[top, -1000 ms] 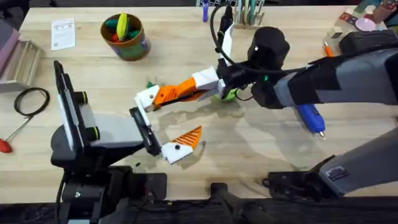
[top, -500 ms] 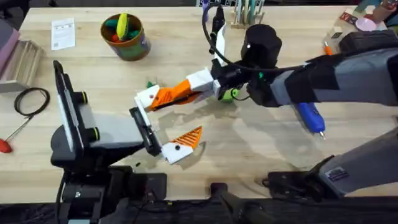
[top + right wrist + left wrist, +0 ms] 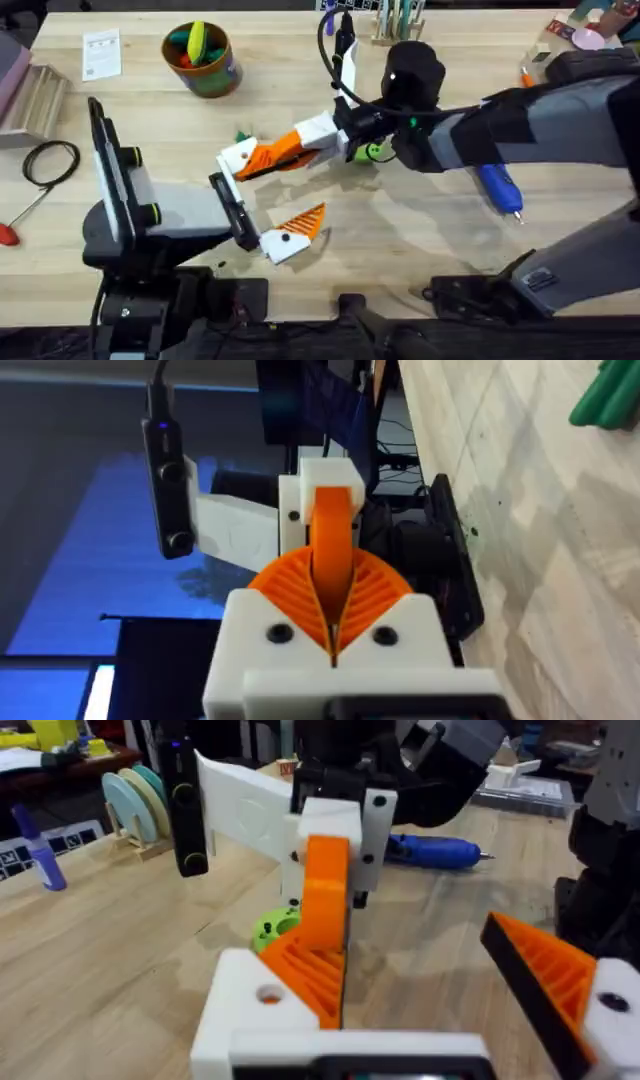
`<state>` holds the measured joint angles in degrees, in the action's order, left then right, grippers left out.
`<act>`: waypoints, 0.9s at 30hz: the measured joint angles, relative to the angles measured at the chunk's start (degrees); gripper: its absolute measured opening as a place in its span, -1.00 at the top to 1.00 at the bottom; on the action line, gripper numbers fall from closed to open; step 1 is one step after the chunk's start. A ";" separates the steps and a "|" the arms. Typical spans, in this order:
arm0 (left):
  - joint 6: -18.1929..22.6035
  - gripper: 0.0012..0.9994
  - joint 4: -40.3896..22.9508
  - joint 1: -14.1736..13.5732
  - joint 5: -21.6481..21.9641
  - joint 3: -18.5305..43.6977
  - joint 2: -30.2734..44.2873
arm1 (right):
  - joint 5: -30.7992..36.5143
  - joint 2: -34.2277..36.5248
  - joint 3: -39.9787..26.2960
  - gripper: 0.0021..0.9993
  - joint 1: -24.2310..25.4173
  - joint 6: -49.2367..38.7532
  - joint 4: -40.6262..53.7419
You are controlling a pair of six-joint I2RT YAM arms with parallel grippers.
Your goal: Pick up the gripper from the table and insert it into the empty holder that is missing its gripper. Then pick up a screw, insert it into the mounting hole, and use the screwdriver to tighten it. Finally, clean up the table by picking up the vegetable and placing it into the bucket.
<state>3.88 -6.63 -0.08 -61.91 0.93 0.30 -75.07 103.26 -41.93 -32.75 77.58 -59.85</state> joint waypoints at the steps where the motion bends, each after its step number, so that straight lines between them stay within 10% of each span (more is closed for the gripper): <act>1: -0.02 -0.97 0.00 0.00 0.02 0.00 0.00 | -0.03 0.19 -0.16 0.99 0.00 0.20 -0.04; 27: 0.01 -0.97 -0.02 -0.44 -1.53 0.00 0.00 | -7.70 4.39 -5.10 0.99 1.92 0.65 0.11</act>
<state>3.88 -6.65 -0.51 -63.44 0.93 0.30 -82.77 107.66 -47.03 -30.83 78.24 -59.74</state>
